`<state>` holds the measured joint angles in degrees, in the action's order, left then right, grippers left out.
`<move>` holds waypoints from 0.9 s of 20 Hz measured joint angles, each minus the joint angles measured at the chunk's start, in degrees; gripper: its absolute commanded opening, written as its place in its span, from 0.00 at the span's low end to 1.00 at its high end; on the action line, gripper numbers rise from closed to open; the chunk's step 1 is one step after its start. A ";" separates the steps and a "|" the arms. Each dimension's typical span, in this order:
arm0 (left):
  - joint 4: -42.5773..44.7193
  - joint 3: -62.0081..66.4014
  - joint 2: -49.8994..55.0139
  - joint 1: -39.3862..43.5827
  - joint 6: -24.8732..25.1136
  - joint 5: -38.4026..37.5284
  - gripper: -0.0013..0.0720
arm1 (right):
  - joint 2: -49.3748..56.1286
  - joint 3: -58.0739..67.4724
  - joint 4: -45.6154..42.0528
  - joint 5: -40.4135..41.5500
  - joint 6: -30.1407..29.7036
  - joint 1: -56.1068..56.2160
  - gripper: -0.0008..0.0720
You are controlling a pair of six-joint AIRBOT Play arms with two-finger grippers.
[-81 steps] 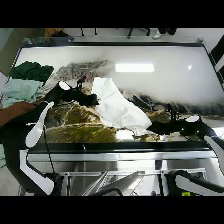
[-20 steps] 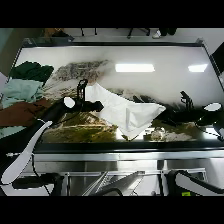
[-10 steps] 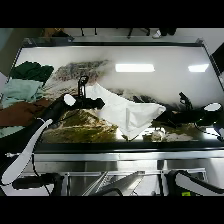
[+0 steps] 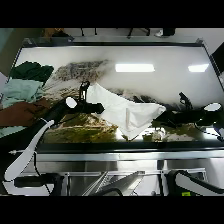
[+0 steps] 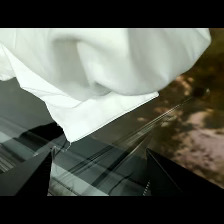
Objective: Fold the shirts.
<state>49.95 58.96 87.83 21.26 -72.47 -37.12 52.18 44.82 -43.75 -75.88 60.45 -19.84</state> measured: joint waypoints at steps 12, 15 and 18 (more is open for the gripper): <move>-0.04 1.70 1.25 -1.64 0.02 -0.52 0.68 | 0.13 -0.02 1.05 2.12 0.00 0.00 0.90; -0.04 1.64 2.36 -1.38 0.28 -1.99 0.67 | 0.35 -0.02 2.99 4.02 0.00 0.00 0.90; -0.07 2.08 4.28 -1.29 0.46 -3.67 0.43 | 1.84 -0.02 5.51 6.67 -0.02 0.00 0.89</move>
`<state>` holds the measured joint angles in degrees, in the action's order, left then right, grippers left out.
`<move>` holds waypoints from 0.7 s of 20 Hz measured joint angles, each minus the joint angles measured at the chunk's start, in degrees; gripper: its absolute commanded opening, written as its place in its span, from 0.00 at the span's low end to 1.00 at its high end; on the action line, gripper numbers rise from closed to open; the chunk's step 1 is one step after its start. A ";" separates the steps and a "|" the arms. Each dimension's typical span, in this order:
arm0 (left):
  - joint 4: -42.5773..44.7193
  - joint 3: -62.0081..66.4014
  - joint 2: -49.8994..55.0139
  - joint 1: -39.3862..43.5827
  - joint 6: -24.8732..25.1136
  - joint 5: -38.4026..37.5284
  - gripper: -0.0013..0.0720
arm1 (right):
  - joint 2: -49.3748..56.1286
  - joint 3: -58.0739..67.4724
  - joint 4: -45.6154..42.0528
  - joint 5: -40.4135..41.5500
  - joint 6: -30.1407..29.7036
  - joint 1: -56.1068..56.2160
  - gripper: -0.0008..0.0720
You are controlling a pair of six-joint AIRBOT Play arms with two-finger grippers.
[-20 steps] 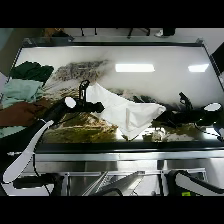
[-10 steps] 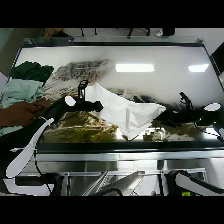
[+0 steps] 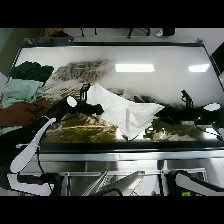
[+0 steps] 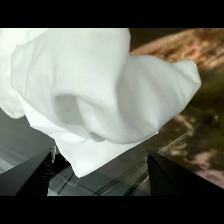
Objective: Fold the shirts.
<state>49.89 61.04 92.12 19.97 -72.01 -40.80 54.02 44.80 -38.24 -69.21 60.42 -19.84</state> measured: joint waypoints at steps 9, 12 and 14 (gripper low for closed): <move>-0.11 5.92 2.23 1.16 1.16 -4.48 0.04 | 7.98 0.00 18.12 2.80 -9.03 -0.02 0.04; 0.00 10.71 0.87 1.33 1.79 -8.50 0.04 | 8.24 0.44 24.37 -0.07 -12.04 -0.04 0.03; 0.02 14.75 -1.75 1.38 1.99 -11.47 0.04 | 6.95 2.01 28.81 -3.34 -13.60 -0.04 0.03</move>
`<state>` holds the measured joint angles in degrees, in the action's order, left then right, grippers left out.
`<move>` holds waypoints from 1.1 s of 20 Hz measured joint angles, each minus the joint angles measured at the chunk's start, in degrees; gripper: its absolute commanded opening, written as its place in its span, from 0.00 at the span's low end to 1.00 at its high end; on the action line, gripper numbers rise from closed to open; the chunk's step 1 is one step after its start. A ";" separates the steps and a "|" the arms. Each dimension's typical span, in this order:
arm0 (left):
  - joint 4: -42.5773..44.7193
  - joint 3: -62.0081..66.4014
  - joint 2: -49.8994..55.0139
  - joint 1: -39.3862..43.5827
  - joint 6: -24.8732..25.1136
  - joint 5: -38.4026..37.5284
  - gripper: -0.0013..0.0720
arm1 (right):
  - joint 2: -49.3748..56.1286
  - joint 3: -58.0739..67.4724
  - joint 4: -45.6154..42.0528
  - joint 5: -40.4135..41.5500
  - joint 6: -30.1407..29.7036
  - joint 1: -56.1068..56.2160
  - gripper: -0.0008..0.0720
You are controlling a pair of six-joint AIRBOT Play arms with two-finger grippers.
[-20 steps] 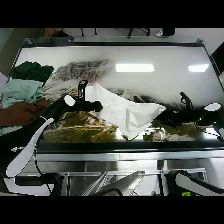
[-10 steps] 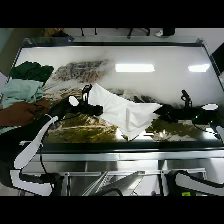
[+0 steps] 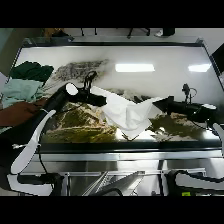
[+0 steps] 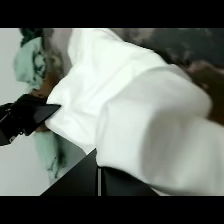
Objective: Fold the shirts.
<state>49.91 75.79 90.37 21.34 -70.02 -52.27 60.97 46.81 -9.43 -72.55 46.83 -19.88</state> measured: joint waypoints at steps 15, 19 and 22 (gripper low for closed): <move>8.72 28.61 -37.07 0.04 -1.18 -5.29 0.04 | -29.18 36.39 0.35 1.97 -0.63 0.00 0.04; 12.98 22.03 -32.74 0.04 -1.84 -3.72 0.04 | -25.31 32.59 -5.73 0.96 2.32 0.52 0.04; 13.97 16.28 -23.04 0.04 -1.97 -2.27 0.04 | -19.06 22.88 -7.43 -0.28 2.67 3.43 0.04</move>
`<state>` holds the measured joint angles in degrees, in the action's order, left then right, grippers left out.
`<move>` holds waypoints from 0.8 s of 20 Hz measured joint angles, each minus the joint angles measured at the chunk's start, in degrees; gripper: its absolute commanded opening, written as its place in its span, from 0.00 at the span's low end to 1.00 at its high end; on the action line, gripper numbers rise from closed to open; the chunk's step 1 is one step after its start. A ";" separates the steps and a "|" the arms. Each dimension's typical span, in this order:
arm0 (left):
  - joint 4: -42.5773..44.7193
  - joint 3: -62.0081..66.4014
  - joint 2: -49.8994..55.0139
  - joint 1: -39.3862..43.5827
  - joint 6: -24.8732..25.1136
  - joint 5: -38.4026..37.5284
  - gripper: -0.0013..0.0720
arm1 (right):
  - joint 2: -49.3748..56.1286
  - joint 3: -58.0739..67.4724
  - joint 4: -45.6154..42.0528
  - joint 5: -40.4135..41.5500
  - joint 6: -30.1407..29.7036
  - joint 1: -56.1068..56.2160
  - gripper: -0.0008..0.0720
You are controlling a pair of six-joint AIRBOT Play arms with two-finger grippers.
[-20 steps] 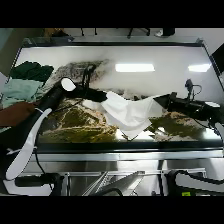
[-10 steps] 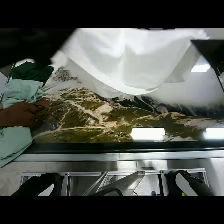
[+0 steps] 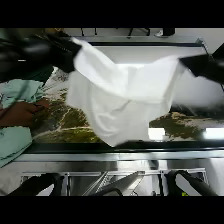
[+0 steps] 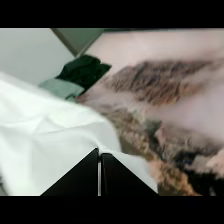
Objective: Fold the shirts.
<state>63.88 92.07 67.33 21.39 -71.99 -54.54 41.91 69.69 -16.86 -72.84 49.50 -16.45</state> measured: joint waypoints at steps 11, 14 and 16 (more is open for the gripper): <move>-7.80 9.84 39.10 -3.54 -1.03 -0.17 0.98 | 25.66 -15.96 -2.47 11.32 -5.49 5.31 0.42; -8.94 16.44 40.48 -6.64 -4.42 -7.58 0.98 | 26.14 -12.37 -2.73 11.10 -5.99 1.57 0.75; -9.31 17.62 39.65 -8.26 -6.91 -13.99 0.98 | 25.77 -9.60 -4.50 10.25 -6.10 -2.01 0.75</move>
<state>54.57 109.69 106.98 13.13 -78.89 -68.53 67.68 60.10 -21.37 -62.59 43.40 -18.46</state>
